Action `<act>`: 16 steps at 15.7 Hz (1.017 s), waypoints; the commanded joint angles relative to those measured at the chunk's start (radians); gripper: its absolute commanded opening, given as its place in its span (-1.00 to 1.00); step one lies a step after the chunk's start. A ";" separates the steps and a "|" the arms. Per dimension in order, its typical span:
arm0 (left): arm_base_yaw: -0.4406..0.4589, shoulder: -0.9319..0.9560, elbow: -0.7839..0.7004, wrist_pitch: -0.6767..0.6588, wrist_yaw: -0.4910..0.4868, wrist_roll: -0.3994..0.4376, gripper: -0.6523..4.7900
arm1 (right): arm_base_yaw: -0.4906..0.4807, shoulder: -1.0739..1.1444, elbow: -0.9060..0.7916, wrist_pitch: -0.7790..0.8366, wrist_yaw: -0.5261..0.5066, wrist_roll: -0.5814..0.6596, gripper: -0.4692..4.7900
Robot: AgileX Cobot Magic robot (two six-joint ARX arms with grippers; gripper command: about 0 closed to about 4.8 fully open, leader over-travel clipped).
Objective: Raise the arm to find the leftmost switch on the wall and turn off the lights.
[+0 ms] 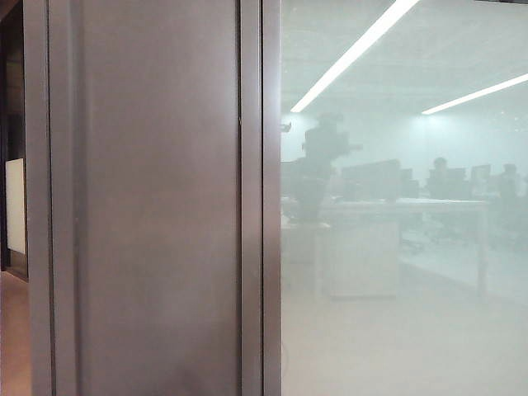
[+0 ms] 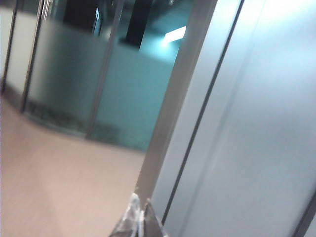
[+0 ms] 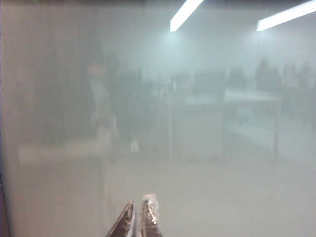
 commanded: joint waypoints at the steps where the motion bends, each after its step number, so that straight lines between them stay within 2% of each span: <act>1: -0.001 0.004 0.079 0.016 0.003 -0.008 -0.78 | -0.001 0.000 0.084 0.016 0.002 0.119 -0.85; 4: -0.001 0.006 0.167 -0.014 0.002 -0.014 -0.78 | -0.001 0.004 0.179 -0.051 0.001 0.141 -0.85; 6: -0.001 0.075 0.241 -0.013 0.005 -0.014 -0.78 | -0.001 0.040 0.250 -0.091 -0.009 0.133 -0.85; 9: -0.001 0.232 0.349 0.009 0.097 -0.005 -0.78 | -0.001 0.173 0.347 -0.103 -0.085 0.109 -0.85; 11: -0.001 0.343 0.446 0.046 0.119 -0.003 -0.78 | 0.000 0.280 0.433 -0.094 -0.150 0.107 -0.85; 13: -0.001 0.439 0.566 0.047 0.122 -0.003 -0.78 | 0.000 0.371 0.540 -0.094 -0.158 0.108 -0.85; 16: -0.001 0.580 0.768 -0.006 0.206 0.005 -0.78 | 0.000 0.510 0.719 -0.107 -0.161 0.108 -0.85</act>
